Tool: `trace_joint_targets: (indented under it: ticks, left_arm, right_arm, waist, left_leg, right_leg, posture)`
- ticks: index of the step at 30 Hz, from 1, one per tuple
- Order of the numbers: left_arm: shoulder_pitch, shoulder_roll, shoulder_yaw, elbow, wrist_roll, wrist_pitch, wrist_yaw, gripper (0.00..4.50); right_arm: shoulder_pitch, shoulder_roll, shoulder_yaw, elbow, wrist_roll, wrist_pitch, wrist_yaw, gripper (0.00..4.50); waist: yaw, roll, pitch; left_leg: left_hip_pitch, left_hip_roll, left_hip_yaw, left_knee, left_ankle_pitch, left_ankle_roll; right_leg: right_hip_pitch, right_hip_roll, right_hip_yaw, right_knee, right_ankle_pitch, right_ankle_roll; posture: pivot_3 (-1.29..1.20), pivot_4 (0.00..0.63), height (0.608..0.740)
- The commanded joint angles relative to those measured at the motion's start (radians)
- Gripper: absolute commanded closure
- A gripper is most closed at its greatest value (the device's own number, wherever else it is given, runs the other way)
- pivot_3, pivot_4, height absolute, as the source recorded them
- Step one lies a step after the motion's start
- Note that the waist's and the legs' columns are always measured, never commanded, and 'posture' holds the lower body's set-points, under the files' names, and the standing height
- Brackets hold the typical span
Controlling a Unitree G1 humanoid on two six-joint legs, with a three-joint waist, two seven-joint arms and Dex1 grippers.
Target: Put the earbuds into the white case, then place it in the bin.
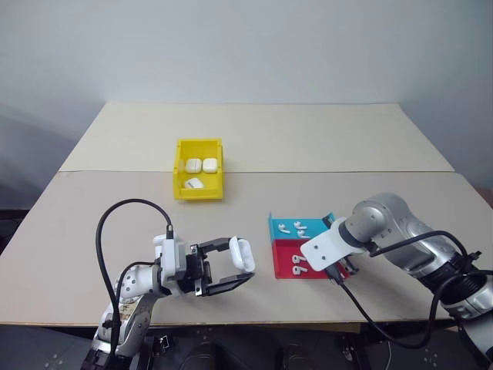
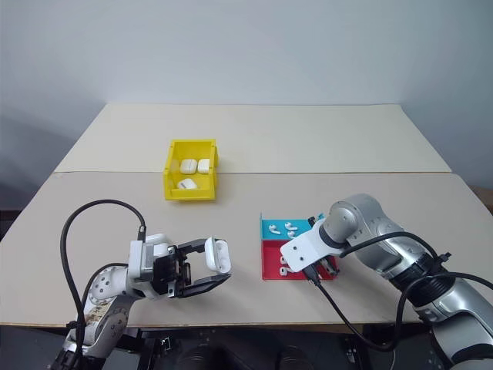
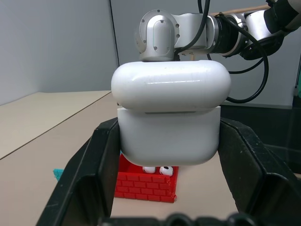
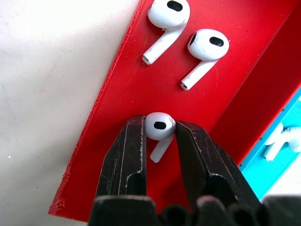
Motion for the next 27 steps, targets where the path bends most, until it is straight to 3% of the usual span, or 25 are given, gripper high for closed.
trace_joint_targets:
  ticks: [1, 8, 15, 18, 22, 27]
  left_arm:
    - [-0.002, 0.004, -0.003, -0.041, -0.003, 0.0, 0.006, 1.7]
    - [-0.01, -0.001, -0.004, -0.051, -0.021, 0.0, 0.0, 1.7]
    - [-0.111, -0.007, -0.018, -0.154, -0.11, 0.122, 0.039, 1.7]
    - [-0.143, -0.002, -0.019, -0.176, -0.131, 0.161, 0.041, 1.7]
    - [-0.173, -0.01, -0.008, -0.196, -0.182, 0.2, 0.045, 1.7]
    - [-0.189, -0.018, -0.005, -0.177, -0.195, 0.19, 0.017, 1.7]
  right_arm:
    - [0.004, 0.005, -0.023, 0.001, -0.005, -0.011, 0.001, 3.39]
    - [0.036, 0.001, -0.139, -0.094, 0.125, 0.113, 0.019, 3.39]
    - [0.108, 0.029, -0.552, -0.295, 0.506, 0.458, -0.064, 3.39]
    - [0.131, 0.069, -0.726, -0.344, 0.691, 0.56, -0.116, 3.39]
    - [0.126, 0.189, -0.934, -0.349, 0.93, 0.563, -0.23, 3.39]
    - [0.124, 0.355, -0.998, -0.322, 1.207, 0.516, -0.295, 3.39]
  waist:
    - [0.0, 0.0, 0.0]
    - [0.001, 0.0, 0.0]
    - [0.006, 0.0, 0.0]
    - [0.005, 0.0, 0.0]
    - [0.001, 0.0, 0.0]
    - [0.001, 0.0, 0.0]
  left_leg:
    - [0.0, 0.0, 0.0, 0.0, 0.0, 0.0]
    - [-0.001, 0.0, 0.0, 0.0, 0.0, 0.0]
    - [-0.002, 0.0, -0.002, 0.0, 0.0, 0.0]
    - [-0.002, 0.0, -0.002, 0.0, 0.0, 0.0]
    - [-0.001, 0.0, -0.002, 0.0, 0.0, 0.0]
    - [0.0, 0.0, -0.002, -0.001, 0.0, 0.0]
  right_leg:
    - [0.0, 0.0, 0.0, 0.0, 0.0, 0.0]
    - [-0.001, 0.0, 0.0, 0.0, 0.0, 0.0]
    - [0.0, 0.0, -0.001, -0.001, 0.0, 0.0]
    - [0.0, 0.0, -0.001, -0.001, 0.0, 0.0]
    - [0.001, 0.001, 0.0, 0.0, 0.0, 0.0]
    - [0.001, 0.002, 0.0, 0.0, 0.0, 0.0]
  posture:
    - [0.0, 0.15, 0.74]
    - [0.0, 0.15, 0.74]
    - [0.0, 0.15, 0.74]
    - [0.0, 0.15, 0.74]
    - [0.0, 0.15, 0.74]
    - [0.0, 0.15, 0.74]
